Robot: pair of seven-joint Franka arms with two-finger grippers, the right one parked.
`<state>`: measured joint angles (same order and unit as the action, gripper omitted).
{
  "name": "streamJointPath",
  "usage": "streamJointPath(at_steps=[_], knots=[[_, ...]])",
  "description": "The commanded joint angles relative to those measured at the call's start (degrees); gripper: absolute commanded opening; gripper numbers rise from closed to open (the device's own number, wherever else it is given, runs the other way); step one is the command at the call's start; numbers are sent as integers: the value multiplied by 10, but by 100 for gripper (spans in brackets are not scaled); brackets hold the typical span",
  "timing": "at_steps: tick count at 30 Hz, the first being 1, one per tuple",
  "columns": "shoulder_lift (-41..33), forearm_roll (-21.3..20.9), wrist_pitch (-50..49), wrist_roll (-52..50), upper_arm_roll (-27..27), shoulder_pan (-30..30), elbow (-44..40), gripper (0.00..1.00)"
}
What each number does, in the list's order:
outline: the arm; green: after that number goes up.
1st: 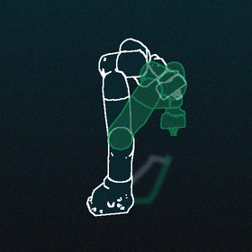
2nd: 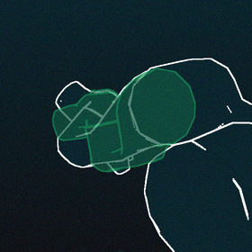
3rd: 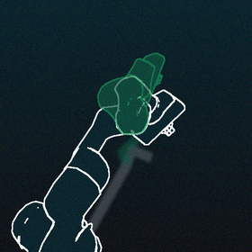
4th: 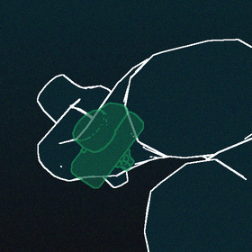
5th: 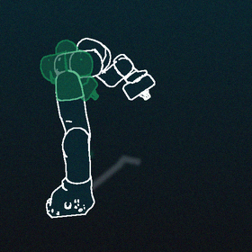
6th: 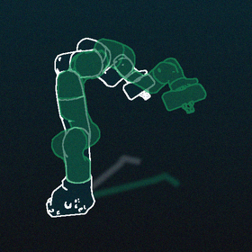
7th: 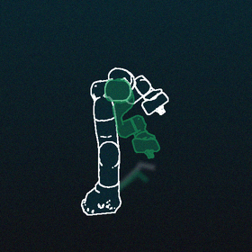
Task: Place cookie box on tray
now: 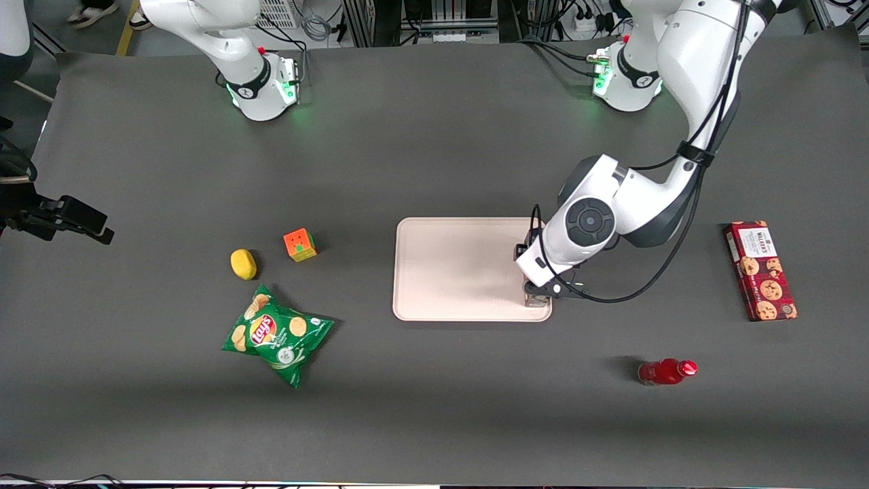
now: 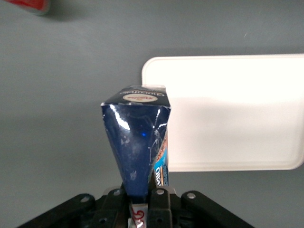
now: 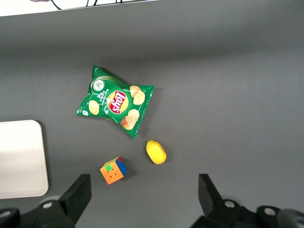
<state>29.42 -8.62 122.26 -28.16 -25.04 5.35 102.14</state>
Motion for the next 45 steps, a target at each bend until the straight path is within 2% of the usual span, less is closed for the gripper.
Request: streamJointPath(at_steps=[1, 10, 15, 22, 26, 31, 35, 38, 45], knots=[[-23, -10, -44, 1, 0, -8, -33, 100], [-69, -3, -235, 4, 24, -10, -185, 100], [-113, -2, -345, 21, 57, -11, -241, 100], [-210, 7, -486, 178, 140, -14, -267, 100], [-269, 39, -508, 245, 203, -14, -227, 100], [-342, 53, -458, 307, 256, -14, -118, 100], [-394, 53, -387, 319, 266, -14, -19, 100], [-414, 53, -353, 325, 270, -14, 26, 100], [-423, 55, -331, 327, 271, -14, 49, 100]])
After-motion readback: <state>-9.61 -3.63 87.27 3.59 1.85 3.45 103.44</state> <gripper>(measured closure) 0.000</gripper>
